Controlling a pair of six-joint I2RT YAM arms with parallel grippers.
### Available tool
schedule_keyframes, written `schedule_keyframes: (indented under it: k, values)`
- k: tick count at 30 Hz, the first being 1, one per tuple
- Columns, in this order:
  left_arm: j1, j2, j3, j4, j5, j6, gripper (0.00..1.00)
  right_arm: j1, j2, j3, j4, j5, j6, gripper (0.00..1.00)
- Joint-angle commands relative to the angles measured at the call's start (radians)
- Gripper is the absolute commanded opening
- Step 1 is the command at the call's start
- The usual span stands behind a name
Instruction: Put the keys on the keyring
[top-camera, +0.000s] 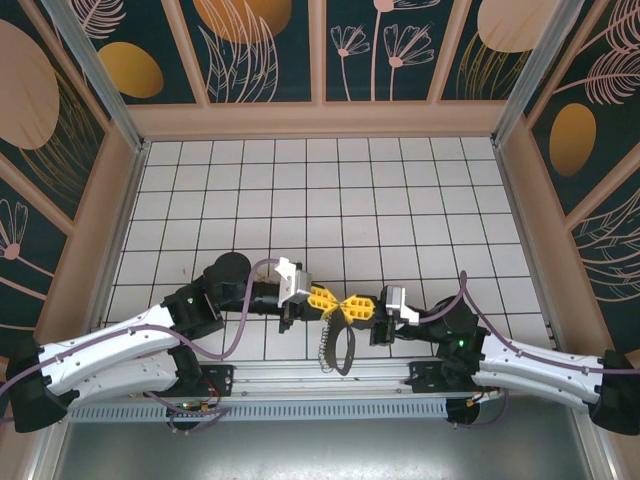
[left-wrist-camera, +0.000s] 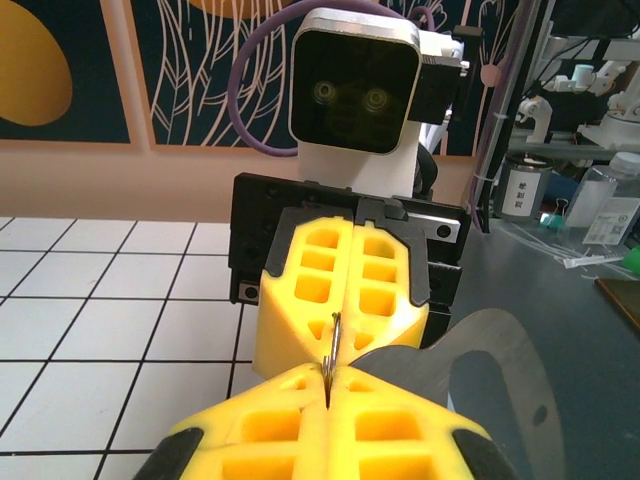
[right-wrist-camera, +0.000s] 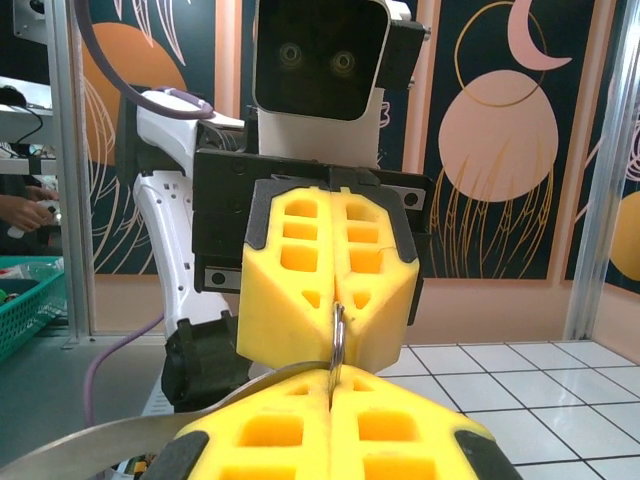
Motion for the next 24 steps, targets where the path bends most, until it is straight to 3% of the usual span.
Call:
schedule_keyframes:
  k: [1,4,12,15,21,24]
  values:
    - [-0.007,0.021,0.01,0.045,-0.052,-0.008,0.0,0.005,0.001,0.002,-0.009,0.005,-0.006,0.0]
    - [-0.007,0.012,0.0,0.027,-0.119,-0.008,0.0,0.004,-0.008,0.006,-0.034,0.02,-0.009,0.02]
    - [-0.007,-0.023,-0.036,-0.011,-0.251,-0.019,0.0,0.004,-0.036,0.086,-0.185,0.164,0.004,0.5]
    - [-0.004,-0.04,-0.053,-0.028,-0.317,-0.034,0.0,0.004,-0.053,0.143,-0.297,0.256,0.04,0.74]
    - [0.004,-0.081,-0.085,-0.124,-0.419,-0.115,0.0,-0.009,-0.099,0.176,-0.446,0.442,0.081,0.83]
    - [0.004,-0.124,-0.129,-0.126,-0.456,-0.161,0.0,-0.071,-0.085,0.23,-0.528,0.449,0.093,0.85]
